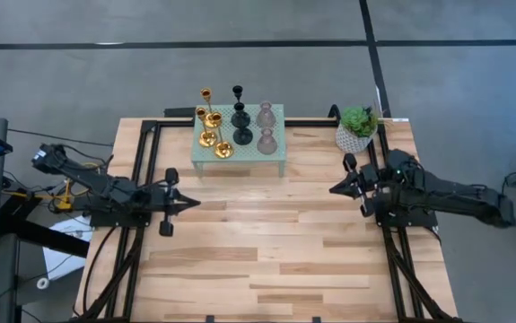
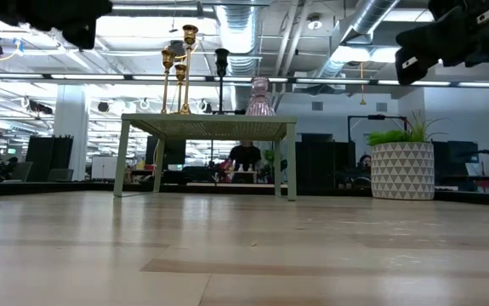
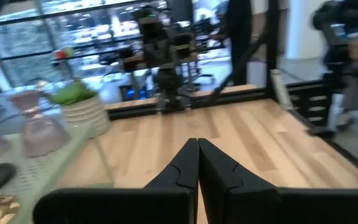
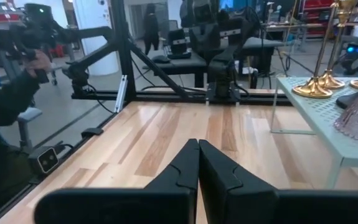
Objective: Pick & Place candle stick holders
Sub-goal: Return to Home Position
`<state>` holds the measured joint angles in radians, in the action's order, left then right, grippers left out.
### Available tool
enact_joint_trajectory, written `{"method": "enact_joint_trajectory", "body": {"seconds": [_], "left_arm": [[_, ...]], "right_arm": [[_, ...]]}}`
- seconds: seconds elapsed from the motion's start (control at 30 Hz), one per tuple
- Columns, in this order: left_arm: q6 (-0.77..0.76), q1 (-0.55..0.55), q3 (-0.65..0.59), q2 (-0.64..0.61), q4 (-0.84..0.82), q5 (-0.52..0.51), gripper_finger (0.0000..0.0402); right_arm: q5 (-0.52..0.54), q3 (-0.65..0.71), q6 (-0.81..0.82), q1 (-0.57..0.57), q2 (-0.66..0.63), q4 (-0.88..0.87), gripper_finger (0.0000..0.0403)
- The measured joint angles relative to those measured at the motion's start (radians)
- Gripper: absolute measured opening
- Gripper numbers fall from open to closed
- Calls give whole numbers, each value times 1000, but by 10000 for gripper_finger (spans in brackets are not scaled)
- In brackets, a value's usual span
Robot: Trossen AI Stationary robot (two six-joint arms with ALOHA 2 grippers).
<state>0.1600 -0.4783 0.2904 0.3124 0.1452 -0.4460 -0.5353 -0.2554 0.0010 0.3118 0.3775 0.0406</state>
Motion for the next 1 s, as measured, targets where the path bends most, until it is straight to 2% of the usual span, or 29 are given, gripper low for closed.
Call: {"method": "enact_joint_trajectory", "body": {"seconds": [0.2,0.33,0.5,0.6,0.8,1.0], "left_arm": [[0,0,-122,-38,158,142,5],[13,0,-174,-39,268,129,4],[94,0,-168,-53,270,91,4],[98,0,-141,-112,203,74,5],[95,-16,-88,-313,-23,81,4],[101,-41,-72,-307,-84,43,4]], "right_arm": [[-49,-41,-15,36,21,-14,0],[-75,-78,-40,56,29,-27,0],[-74,-120,-82,87,21,-133,0],[-75,-125,-82,101,18,-173,0],[-72,-125,-82,118,20,-217,0],[-71,-125,-98,118,1,-202,0]]}}
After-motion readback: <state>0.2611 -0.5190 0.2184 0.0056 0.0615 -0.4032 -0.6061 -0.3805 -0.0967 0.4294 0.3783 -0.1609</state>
